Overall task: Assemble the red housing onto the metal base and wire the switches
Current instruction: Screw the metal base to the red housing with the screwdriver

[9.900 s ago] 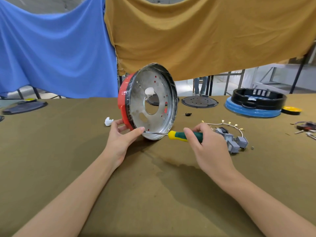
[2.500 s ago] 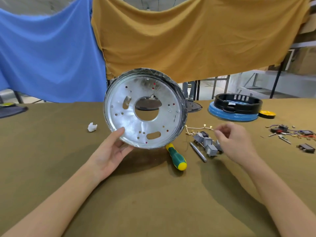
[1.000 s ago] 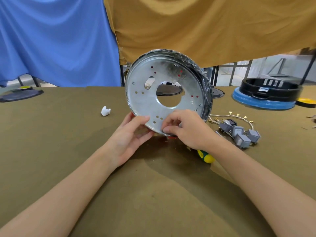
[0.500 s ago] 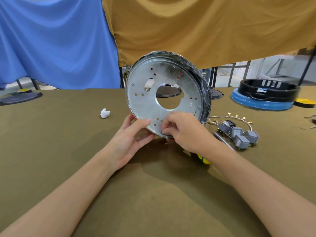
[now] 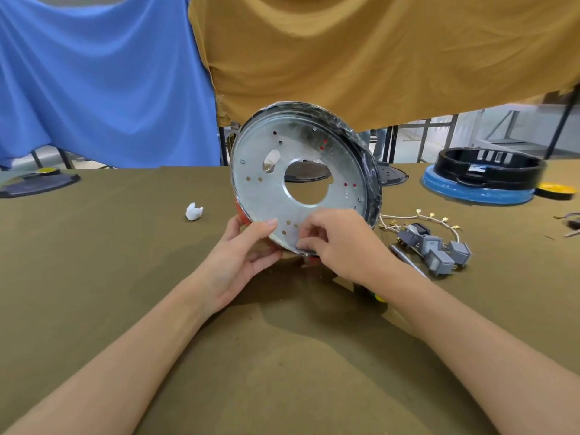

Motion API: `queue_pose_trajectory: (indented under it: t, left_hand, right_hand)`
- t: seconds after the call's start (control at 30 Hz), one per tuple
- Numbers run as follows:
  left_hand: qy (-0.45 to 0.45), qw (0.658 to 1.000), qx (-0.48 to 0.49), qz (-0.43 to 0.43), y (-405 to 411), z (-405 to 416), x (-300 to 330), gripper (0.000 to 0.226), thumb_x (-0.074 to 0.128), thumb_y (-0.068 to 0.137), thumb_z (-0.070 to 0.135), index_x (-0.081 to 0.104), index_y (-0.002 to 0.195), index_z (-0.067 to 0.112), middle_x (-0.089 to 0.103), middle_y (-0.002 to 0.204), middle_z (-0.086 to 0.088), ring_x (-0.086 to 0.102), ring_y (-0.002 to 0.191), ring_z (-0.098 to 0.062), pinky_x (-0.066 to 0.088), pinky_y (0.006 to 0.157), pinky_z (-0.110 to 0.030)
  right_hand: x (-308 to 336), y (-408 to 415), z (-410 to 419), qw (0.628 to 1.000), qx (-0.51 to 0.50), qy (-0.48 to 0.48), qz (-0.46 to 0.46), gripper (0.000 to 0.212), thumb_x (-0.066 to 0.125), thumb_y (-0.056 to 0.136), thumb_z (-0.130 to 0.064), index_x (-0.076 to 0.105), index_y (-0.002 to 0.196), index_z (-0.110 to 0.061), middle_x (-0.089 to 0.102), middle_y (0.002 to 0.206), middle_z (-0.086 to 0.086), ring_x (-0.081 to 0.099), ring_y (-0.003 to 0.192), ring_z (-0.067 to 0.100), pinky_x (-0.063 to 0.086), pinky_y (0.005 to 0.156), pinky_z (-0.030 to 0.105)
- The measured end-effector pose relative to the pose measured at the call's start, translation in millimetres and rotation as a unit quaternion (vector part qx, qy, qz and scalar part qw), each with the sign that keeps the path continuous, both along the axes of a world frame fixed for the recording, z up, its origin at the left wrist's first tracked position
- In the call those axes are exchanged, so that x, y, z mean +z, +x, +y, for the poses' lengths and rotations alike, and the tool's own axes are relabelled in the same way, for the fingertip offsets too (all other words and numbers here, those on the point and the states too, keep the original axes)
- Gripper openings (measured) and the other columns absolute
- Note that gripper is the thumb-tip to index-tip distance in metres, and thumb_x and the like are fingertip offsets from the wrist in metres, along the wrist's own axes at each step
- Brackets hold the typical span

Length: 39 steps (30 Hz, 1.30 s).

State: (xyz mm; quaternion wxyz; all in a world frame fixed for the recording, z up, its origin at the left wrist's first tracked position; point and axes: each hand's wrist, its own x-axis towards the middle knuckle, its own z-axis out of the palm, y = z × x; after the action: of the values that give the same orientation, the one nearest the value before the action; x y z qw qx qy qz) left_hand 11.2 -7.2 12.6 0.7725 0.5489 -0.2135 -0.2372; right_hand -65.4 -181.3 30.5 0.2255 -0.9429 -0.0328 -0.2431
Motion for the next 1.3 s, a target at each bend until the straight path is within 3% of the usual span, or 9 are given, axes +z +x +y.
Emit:
queue_pose_trajectory:
  t: [0.13,0.3,0.5,0.63,0.93,1.07,1.3]
  left_hand:
    - [-0.005,1.000,0.016,0.011,-0.6,-0.2,-1.1,0.069,0.079,0.080,0.026,0.045,0.139,0.016,0.069,0.128,-0.010,0.070,0.110,-0.028,0.060,0.086,-0.032]
    - [0.005,1.000,0.016,-0.006,-0.2,-1.5,-1.6,0.065,0.079,0.079,0.026,0.045,0.134,0.016,0.069,0.126,-0.009,0.071,0.109,-0.026,0.059,0.088,-0.033]
    - [0.025,0.997,-0.009,-0.067,-0.9,-0.8,-4.6,0.067,0.070,0.080,0.020,0.040,0.140,0.022,0.068,0.129,-0.005,0.067,0.117,-0.026,0.055,0.098,-0.039]
    - [0.025,0.997,-0.015,-0.076,-0.6,0.8,-4.9,0.067,0.068,0.081,0.018,0.039,0.141,0.023,0.066,0.131,-0.008,0.066,0.118,-0.027,0.055,0.098,-0.039]
    - [0.008,0.998,-0.010,-0.053,-1.1,0.3,-5.7,0.067,0.069,0.082,0.020,0.039,0.142,0.021,0.068,0.129,-0.009,0.067,0.116,-0.029,0.057,0.094,-0.037]
    - [0.021,0.997,-0.013,-0.067,-2.0,1.1,-6.9,0.066,0.071,0.081,0.019,0.041,0.140,0.022,0.067,0.131,-0.010,0.066,0.118,-0.027,0.055,0.097,-0.039]
    - [0.018,0.998,-0.015,-0.063,-2.0,0.4,-6.6,0.066,0.071,0.081,0.018,0.041,0.140,0.024,0.067,0.130,-0.009,0.066,0.118,-0.026,0.056,0.096,-0.037]
  right_hand:
    - [2.2,1.3,-0.9,0.999,0.034,-0.020,0.024,0.009,0.066,0.093,-0.020,0.074,0.093,-0.016,0.064,0.089,-0.006,0.056,0.078,0.007,0.041,0.068,0.018]
    - [5.0,2.1,-4.5,0.999,0.030,-0.012,0.040,0.008,0.067,0.091,-0.019,0.074,0.088,-0.022,0.061,0.079,-0.015,0.055,0.071,-0.001,0.037,0.061,0.009]
    - [4.4,4.1,-6.4,0.998,-0.023,0.053,0.040,0.020,0.081,0.078,-0.022,0.062,0.070,-0.025,0.060,0.067,-0.011,0.053,0.062,0.001,0.038,0.054,0.014]
    - [2.1,4.0,-0.2,0.997,-0.040,0.051,0.042,0.018,0.080,0.079,-0.021,0.064,0.071,-0.022,0.061,0.069,-0.010,0.057,0.067,0.009,0.047,0.059,0.024]
    - [0.9,1.5,-3.9,0.994,-0.025,0.090,0.051,0.016,0.082,0.078,-0.022,0.066,0.073,-0.024,0.063,0.070,-0.008,0.056,0.065,0.005,0.043,0.059,0.017]
    - [-0.8,0.5,-0.6,0.995,-0.047,0.074,0.043,0.014,0.081,0.078,-0.022,0.068,0.074,-0.022,0.064,0.070,-0.009,0.059,0.069,0.007,0.049,0.062,0.023]
    - [-3.1,-0.6,2.1,0.996,-0.051,0.069,0.032,0.013,0.079,0.081,-0.021,0.067,0.077,-0.019,0.061,0.070,-0.010,0.056,0.069,0.008,0.046,0.063,0.022]
